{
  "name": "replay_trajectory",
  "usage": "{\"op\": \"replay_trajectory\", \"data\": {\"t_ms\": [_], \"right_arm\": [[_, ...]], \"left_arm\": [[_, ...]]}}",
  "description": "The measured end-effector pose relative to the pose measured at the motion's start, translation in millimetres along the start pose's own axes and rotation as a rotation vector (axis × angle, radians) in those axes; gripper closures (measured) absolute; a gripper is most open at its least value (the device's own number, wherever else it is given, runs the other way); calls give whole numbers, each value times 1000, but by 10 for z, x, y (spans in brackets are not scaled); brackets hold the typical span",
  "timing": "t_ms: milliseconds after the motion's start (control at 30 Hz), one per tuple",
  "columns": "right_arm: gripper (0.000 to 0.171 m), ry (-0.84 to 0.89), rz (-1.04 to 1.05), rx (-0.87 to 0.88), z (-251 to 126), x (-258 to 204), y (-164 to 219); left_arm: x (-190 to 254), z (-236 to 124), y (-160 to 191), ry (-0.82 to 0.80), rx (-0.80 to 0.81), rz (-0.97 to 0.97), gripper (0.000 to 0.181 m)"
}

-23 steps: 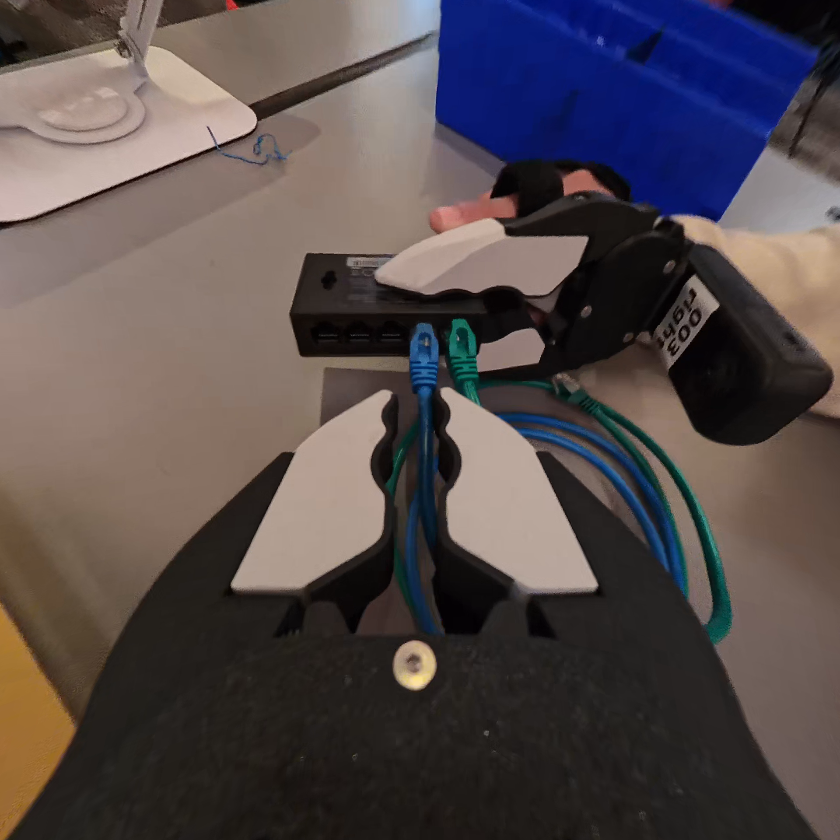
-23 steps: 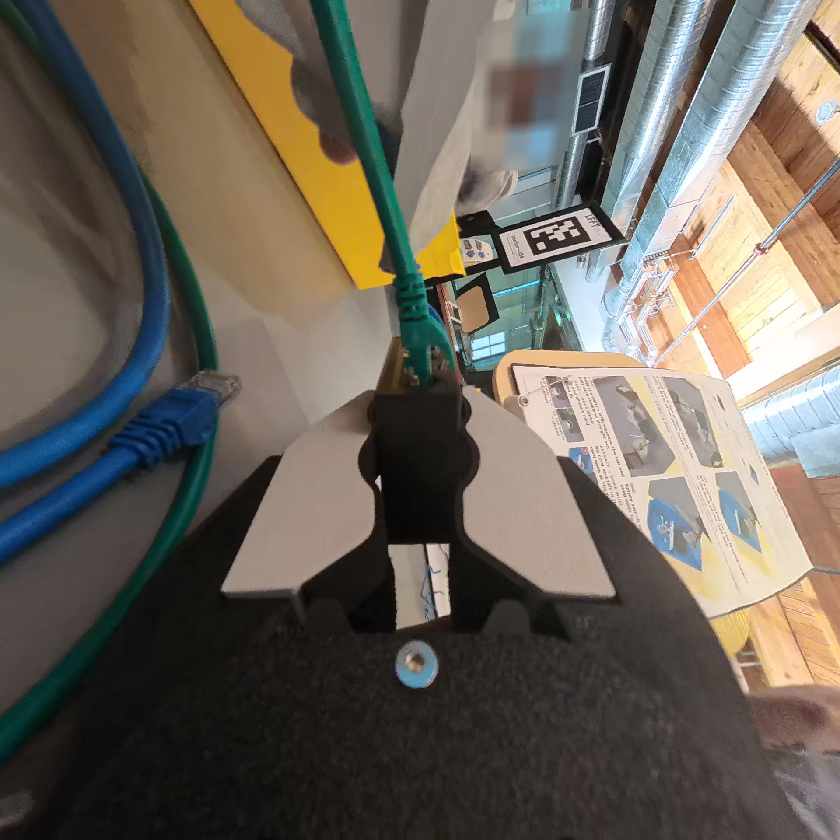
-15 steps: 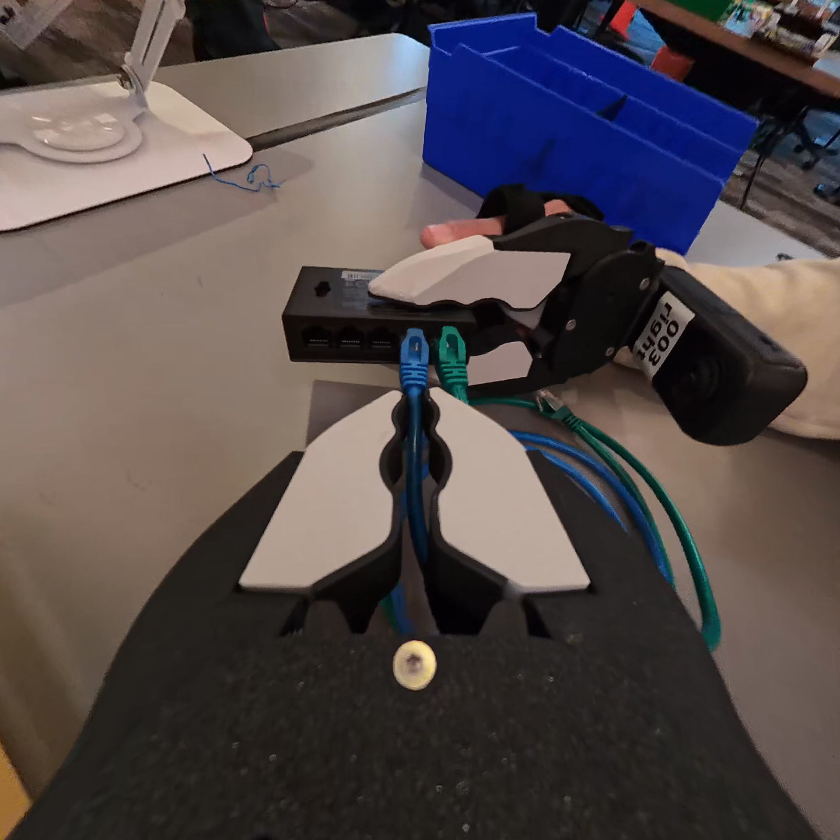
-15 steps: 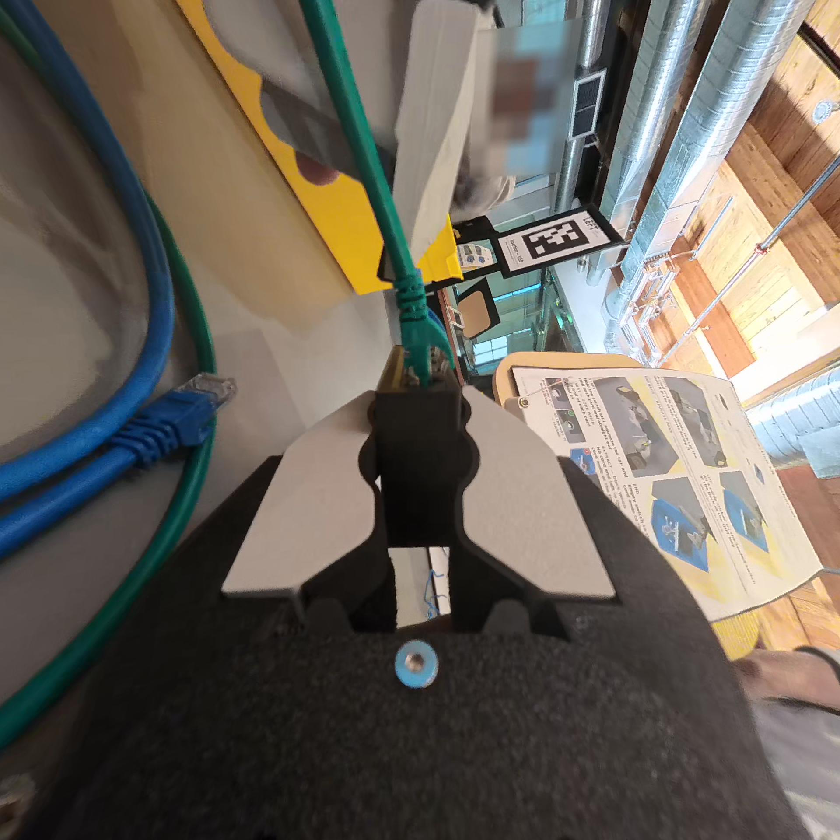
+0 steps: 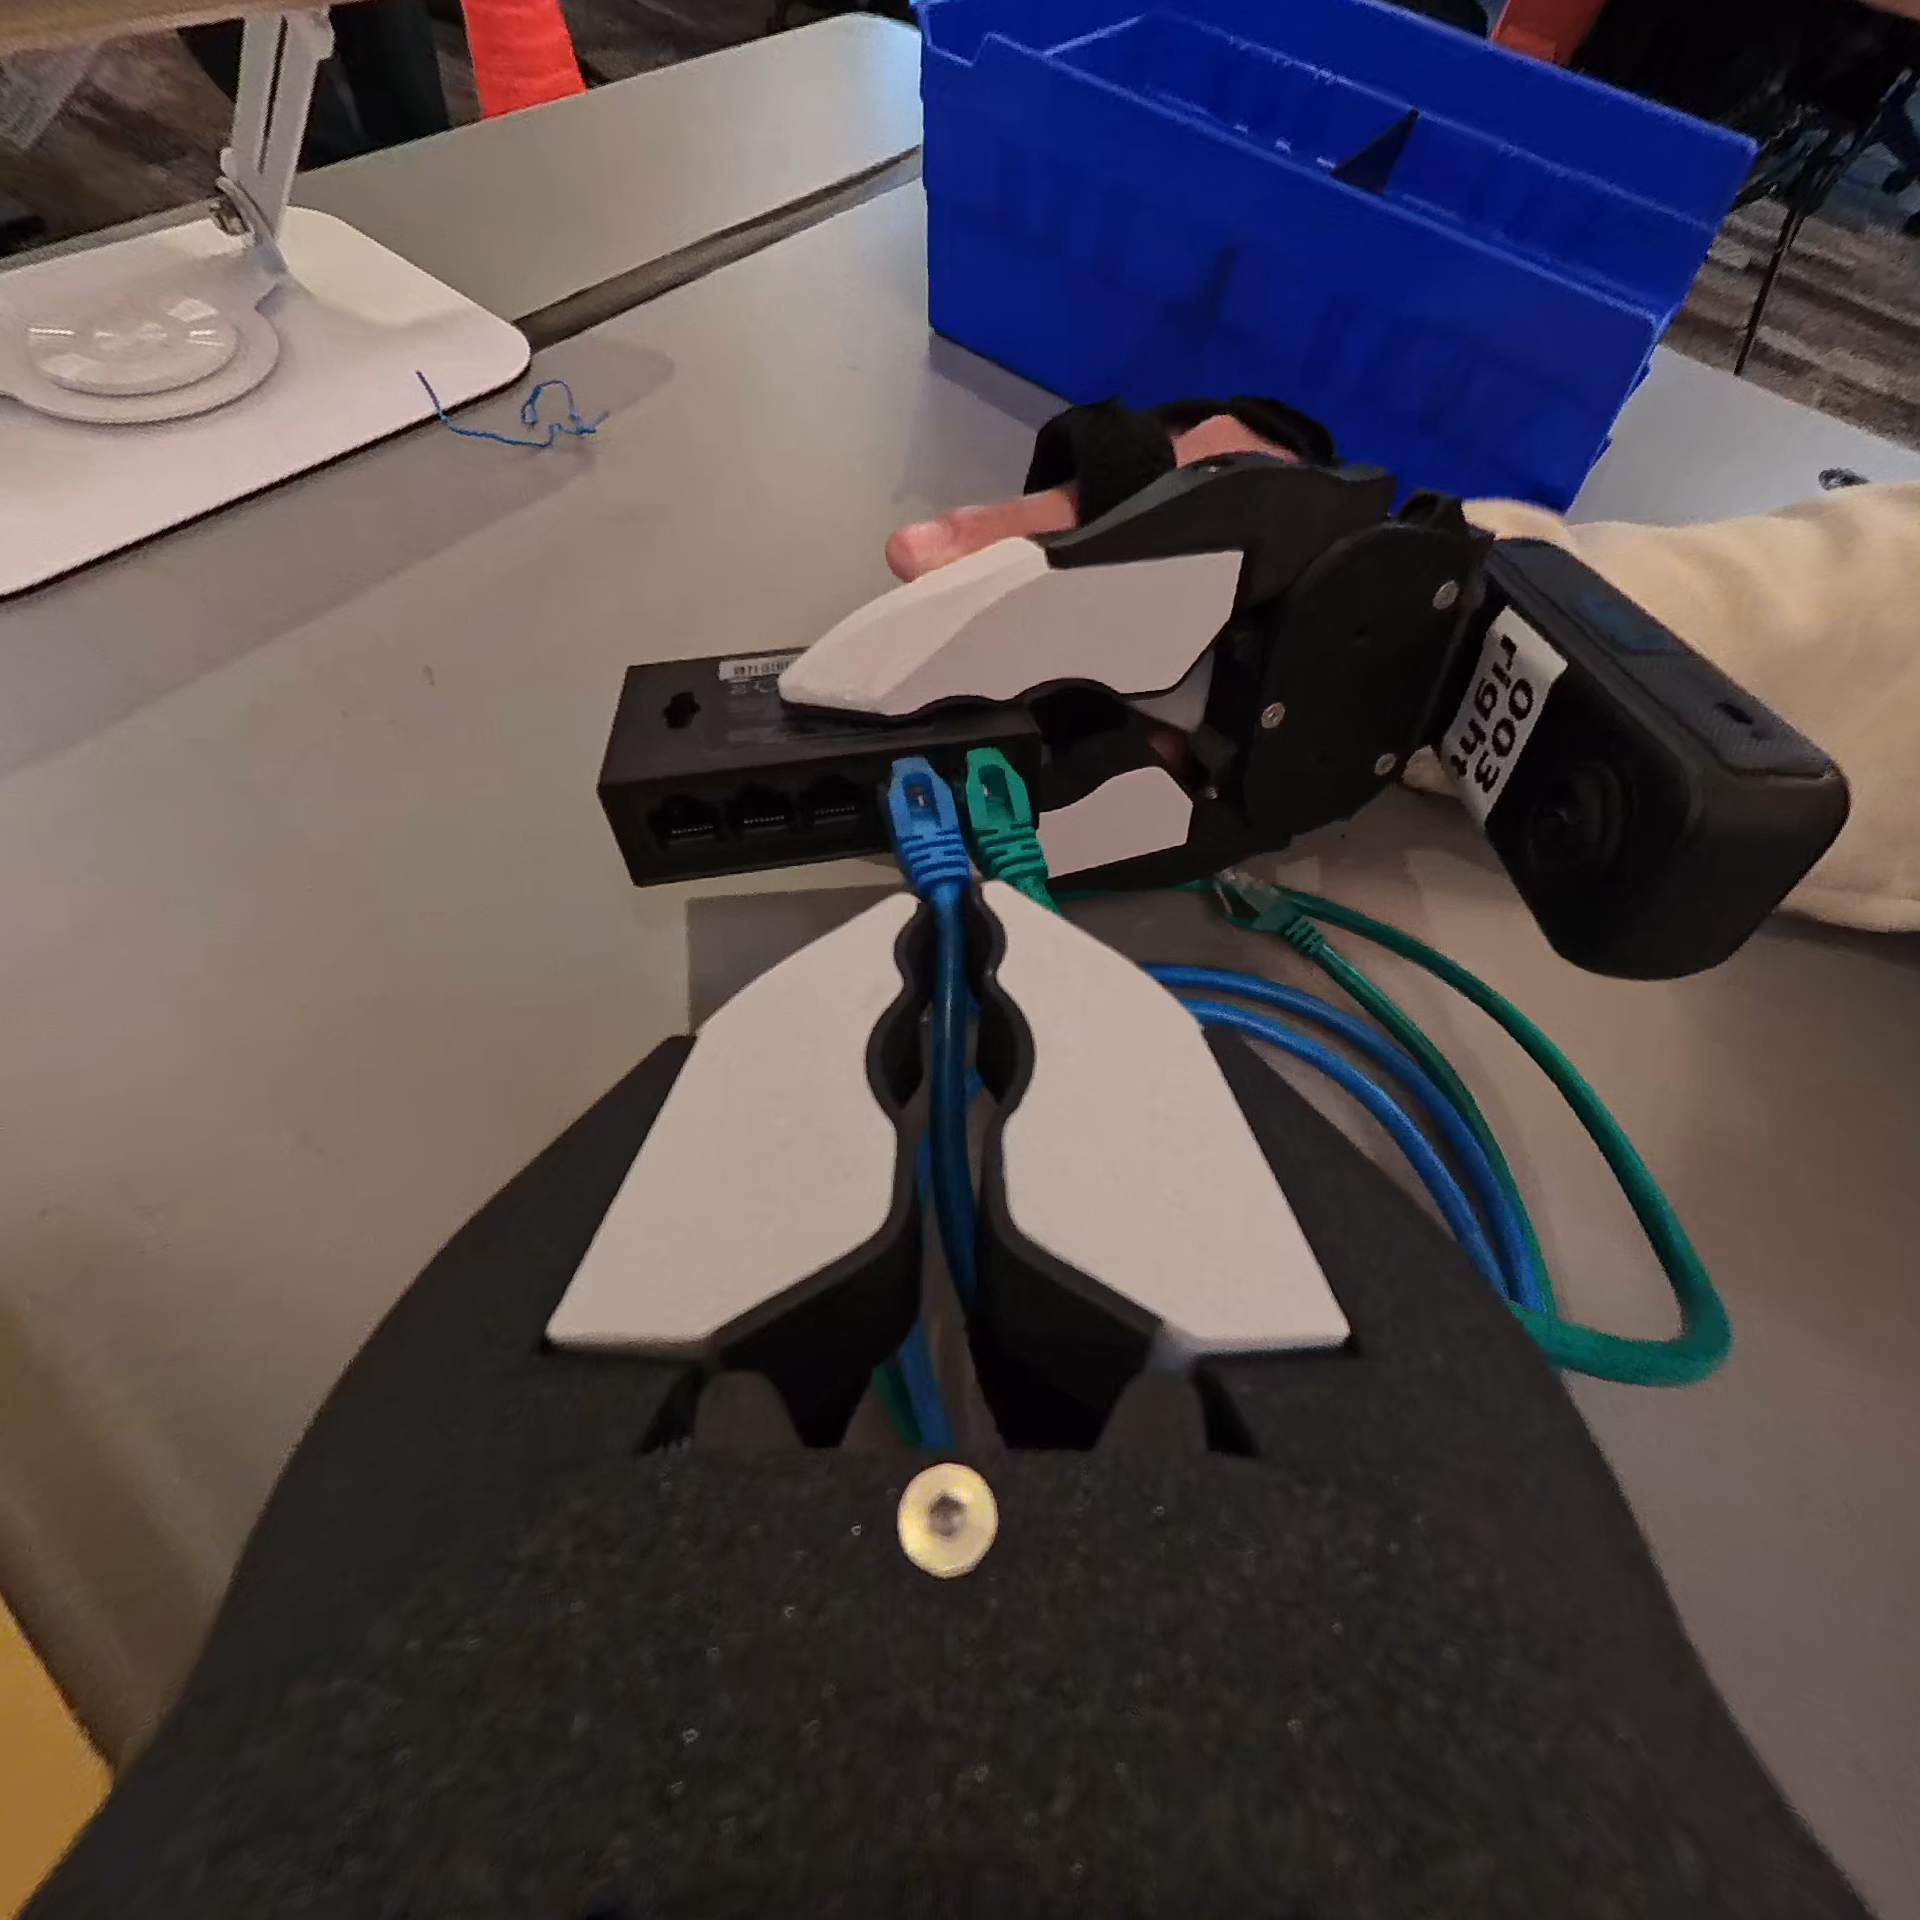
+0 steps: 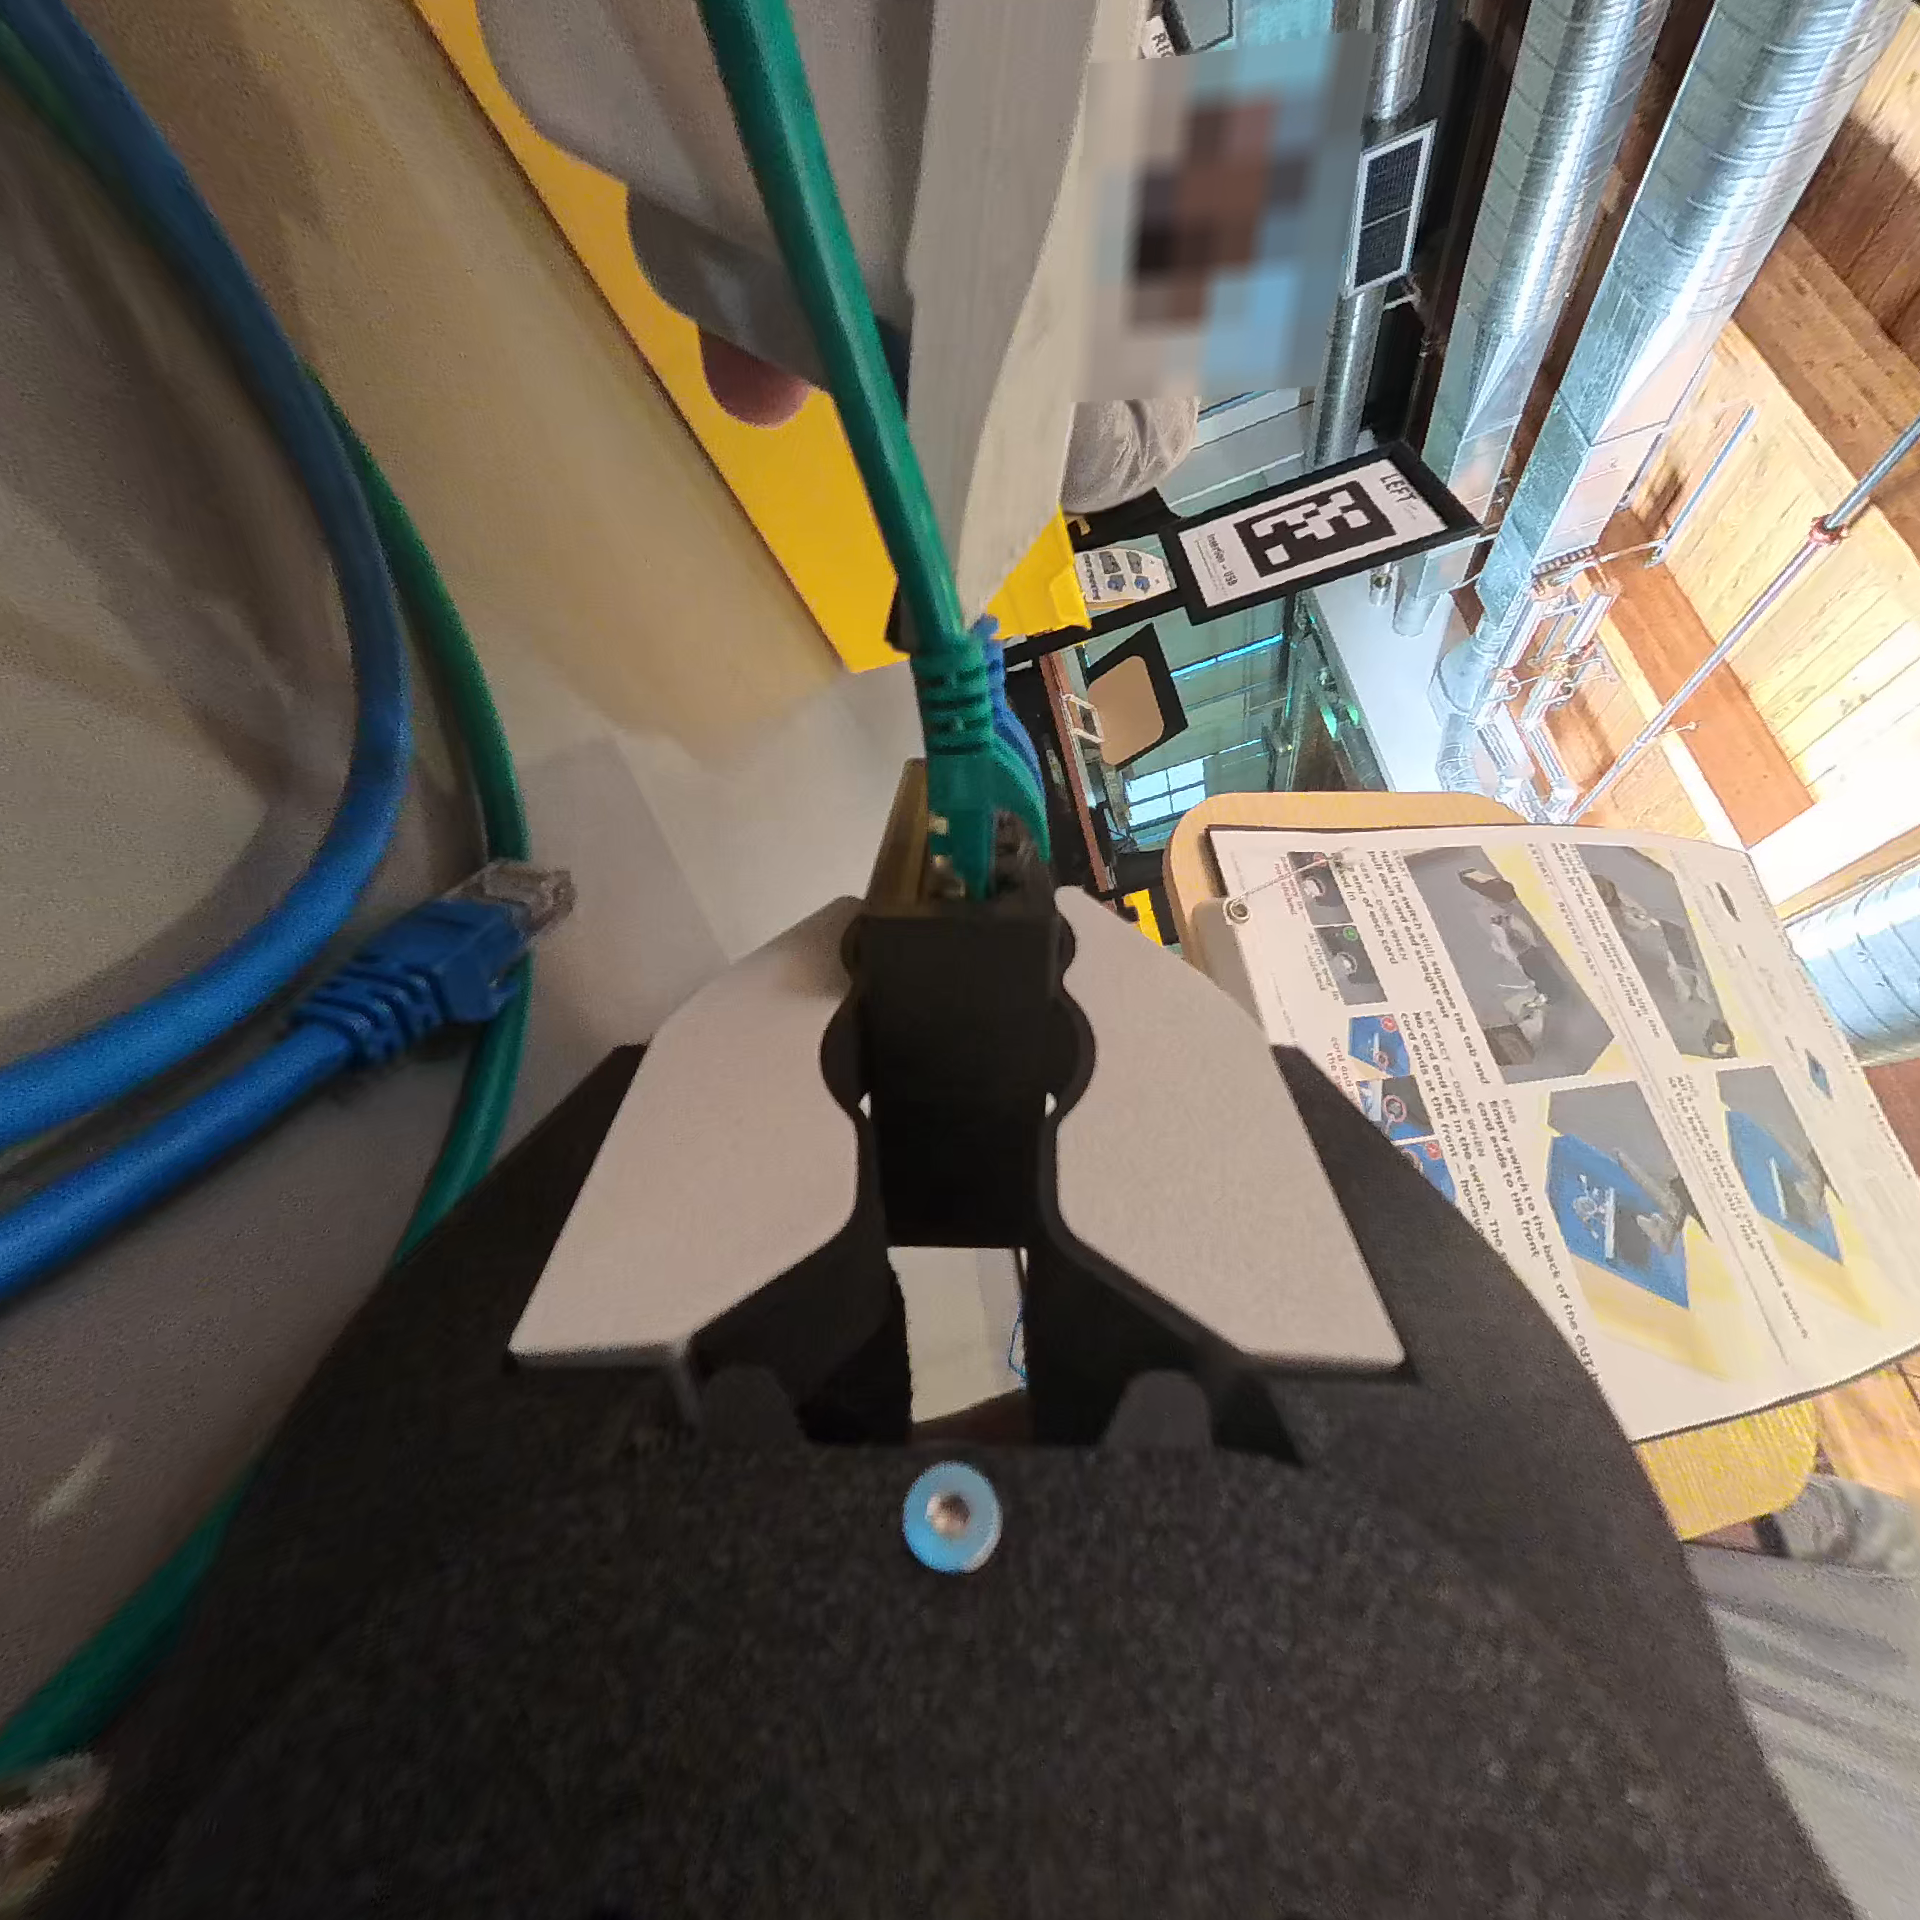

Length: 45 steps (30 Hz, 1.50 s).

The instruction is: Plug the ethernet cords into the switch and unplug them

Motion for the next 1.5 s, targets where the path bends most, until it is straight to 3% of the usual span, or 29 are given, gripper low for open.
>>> {"op": "replay_trajectory", "data": {"t_ms": [200, 333, 433, 533, 867, 1500], "right_arm": [[144, 28, 38, -21, 14, 36, -1], [144, 17, 53, -35, -3, 47, 34], [144, 11, 65, 9, 32, 42, -36], [143, 64, 154, 25, -4, 136, -31], [142, 18, 82, -84, -14, 48, 6], [144, -12, 40, -98, -37, -17, -55]], "left_arm": [[32, 15, -50, 12, 59, -23, 177], [182, 84, -128, -28, -27, 75, 176], [430, 218, -145, 51, -54, 90, 177], [631, 214, -240, -145, -48, 158, 176], [429, 146, -169, -362, -118, 54, 176], [295, 197, -64, -401, -105, 47, 177]]}}
Point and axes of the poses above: each gripper's, where its closed fingertips meet, z out along the fingers, y out of its underside, x = y × z across the jaws, the point moved 10 cm from there along -z, back along the fingers, and after that the axes turned 1 degree about -x, right-handed, at the moved point
